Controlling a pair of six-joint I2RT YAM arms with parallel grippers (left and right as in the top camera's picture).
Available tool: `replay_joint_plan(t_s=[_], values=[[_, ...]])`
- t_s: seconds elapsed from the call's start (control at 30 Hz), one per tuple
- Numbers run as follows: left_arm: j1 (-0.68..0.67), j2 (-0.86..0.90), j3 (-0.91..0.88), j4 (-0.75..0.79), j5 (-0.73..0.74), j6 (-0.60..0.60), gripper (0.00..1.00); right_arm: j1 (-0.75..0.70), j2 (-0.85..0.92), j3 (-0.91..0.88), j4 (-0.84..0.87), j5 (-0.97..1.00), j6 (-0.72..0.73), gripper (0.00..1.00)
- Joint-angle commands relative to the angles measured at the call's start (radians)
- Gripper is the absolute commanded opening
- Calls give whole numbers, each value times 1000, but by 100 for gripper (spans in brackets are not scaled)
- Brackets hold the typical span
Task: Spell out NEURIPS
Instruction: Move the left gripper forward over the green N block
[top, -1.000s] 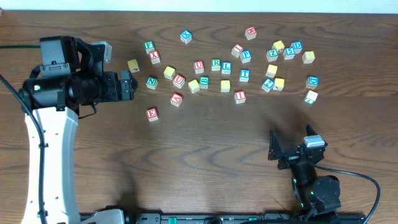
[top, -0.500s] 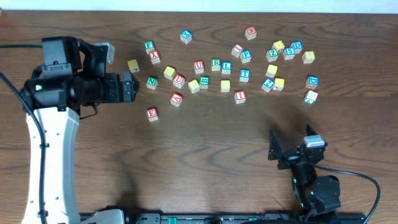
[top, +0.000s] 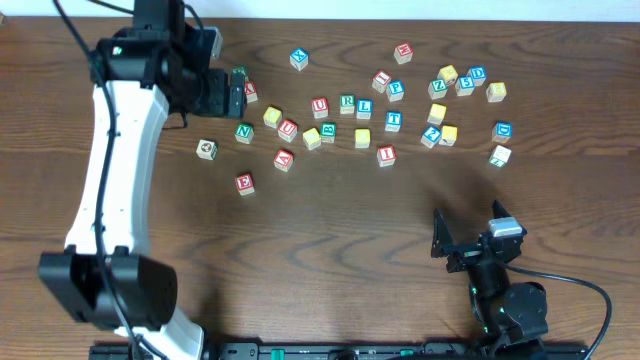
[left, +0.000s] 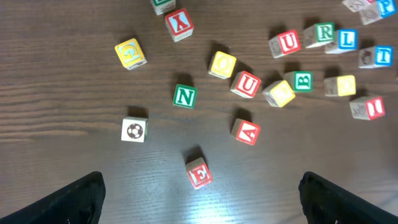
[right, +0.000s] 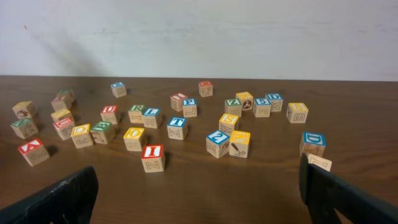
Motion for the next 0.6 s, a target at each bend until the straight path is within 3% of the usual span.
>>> replay_joint_plan(t_s=[0.0,0.57], values=[[-1,66,53,-1,-41,-39,98,-8,-4,-1,-4,-2,-6,99],[-2,196,52,-3,-51,-29,98,-8,-4,-1,-4,-2,-5,99]])
